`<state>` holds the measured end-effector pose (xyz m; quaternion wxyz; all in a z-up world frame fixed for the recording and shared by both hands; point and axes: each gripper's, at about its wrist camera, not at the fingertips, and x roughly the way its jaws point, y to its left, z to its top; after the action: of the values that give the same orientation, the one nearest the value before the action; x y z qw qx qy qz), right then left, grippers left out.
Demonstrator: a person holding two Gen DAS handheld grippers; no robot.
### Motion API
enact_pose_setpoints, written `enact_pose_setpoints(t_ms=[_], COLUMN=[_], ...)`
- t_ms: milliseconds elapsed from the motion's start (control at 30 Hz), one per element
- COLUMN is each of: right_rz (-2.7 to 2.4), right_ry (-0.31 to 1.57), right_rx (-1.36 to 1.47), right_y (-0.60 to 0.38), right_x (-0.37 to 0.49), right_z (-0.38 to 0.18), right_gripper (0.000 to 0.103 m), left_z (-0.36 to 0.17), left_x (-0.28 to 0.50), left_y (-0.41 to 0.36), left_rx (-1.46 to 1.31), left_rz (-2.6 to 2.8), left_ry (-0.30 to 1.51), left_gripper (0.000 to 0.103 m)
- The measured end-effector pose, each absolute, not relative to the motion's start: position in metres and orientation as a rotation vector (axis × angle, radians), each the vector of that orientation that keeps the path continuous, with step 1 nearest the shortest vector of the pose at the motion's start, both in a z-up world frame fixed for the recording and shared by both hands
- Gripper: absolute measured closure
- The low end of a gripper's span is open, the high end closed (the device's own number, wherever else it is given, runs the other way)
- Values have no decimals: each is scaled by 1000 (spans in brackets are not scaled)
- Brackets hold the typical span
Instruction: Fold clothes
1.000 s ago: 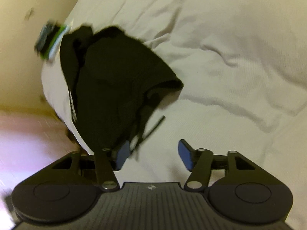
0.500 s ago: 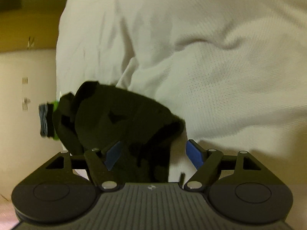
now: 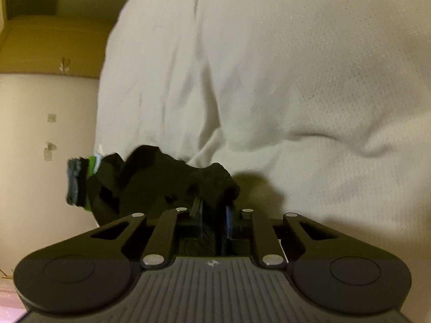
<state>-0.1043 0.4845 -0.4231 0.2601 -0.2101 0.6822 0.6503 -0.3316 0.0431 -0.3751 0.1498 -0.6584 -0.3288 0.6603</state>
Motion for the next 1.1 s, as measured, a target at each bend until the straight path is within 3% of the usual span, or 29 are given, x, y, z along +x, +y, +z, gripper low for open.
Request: enact_pose_setpoints(t_ms=[100, 167, 267, 300, 333, 400, 433, 633, 733, 767, 833, 867, 900, 933, 967, 1100], right_rz=[1748, 1763, 1670, 1635, 1622, 1634, 1665, 1922, 1812, 1743, 1546, 1511, 1537, 1563, 1589, 1674], right_ry=[1889, 1887, 1958, 1982, 1994, 1980, 1958, 1886, 1801, 1768, 1786, 1814, 1804, 1793, 1782, 1754], right_rx=[-642, -628, -568, -554, -557, -586, -593, -526, -650, -702, -755, -733, -715, -697, -680, -664], right_y=[480, 474, 471, 470, 471, 473, 475, 488, 491, 491, 488, 486, 484, 482, 480, 484], right_x=[-111, -111, -107, -106, -107, -113, -115, -94, -74, -67, -51, -44, -41, -39, -36, -44], right_z=[-433, -437, -452, -459, -463, -466, -458, -374, -381, -391, -419, -425, -424, -422, -420, -419], right_gripper=[56, 54, 48, 48, 48, 80, 91, 93, 89, 80, 78, 68, 56, 50, 42, 41], left_z=[-374, -373, -376, -377, -378, -366, -352, -280, -294, -312, -335, -339, -337, -335, -335, -351], left_x=[-331, -331, -334, -335, -336, -336, -336, -328, -317, -315, -312, -309, -307, -305, -304, -305], left_y=[46, 50, 57, 59, 61, 61, 59, 46, 47, 45, 39, 36, 37, 39, 44, 57], left_rx=[-1851, -1830, -1827, -1826, -1825, -1786, -1745, -1542, -1618, -1707, -1808, -1808, -1784, -1758, -1747, -1762], left_rz=[1889, 1886, 1890, 1892, 1893, 1892, 1888, 1887, 1898, 1880, 1843, 1828, 1826, 1824, 1836, 1842], left_ry=[-985, -983, -949, -938, -926, -885, -854, -596, -396, -435, -556, -632, -655, -672, -650, -625], left_gripper=[62, 58, 43, 43, 45, 96, 96, 94, 87, 87, 87, 84, 70, 60, 43, 39])
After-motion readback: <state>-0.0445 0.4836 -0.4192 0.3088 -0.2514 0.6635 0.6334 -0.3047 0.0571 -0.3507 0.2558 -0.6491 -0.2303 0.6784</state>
